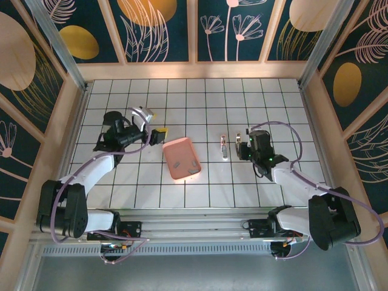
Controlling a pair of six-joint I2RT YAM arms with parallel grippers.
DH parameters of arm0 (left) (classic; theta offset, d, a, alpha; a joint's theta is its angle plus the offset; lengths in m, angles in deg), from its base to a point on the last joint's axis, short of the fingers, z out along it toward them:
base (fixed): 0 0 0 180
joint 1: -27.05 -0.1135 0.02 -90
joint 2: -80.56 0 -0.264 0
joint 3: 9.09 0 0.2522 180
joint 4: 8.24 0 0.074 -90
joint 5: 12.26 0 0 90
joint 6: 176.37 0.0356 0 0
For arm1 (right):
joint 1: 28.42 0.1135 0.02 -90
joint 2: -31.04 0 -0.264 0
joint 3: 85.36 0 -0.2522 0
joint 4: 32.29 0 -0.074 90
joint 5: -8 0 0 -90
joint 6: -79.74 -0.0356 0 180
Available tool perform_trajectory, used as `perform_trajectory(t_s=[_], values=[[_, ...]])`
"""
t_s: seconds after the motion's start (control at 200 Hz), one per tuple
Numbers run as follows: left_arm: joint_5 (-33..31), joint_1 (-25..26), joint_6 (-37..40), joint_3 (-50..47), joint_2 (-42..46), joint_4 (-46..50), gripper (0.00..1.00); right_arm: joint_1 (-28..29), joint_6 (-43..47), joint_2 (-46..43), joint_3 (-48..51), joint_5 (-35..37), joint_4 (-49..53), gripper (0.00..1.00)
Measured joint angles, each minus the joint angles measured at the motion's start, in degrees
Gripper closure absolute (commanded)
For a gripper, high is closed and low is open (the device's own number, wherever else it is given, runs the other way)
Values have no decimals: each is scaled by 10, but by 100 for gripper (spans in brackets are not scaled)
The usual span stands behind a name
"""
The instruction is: Load the staples into the stapler
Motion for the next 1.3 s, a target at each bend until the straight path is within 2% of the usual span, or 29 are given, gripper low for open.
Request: perform_trajectory(t_s=[0.42, 1.301], values=[[-3, 34, 0, 47, -119, -91, 20, -1, 32, 77, -3, 2, -52, 83], [-35, 48, 0, 47, -117, -102, 20, -16, 42, 133, -33, -2, -38, 83]])
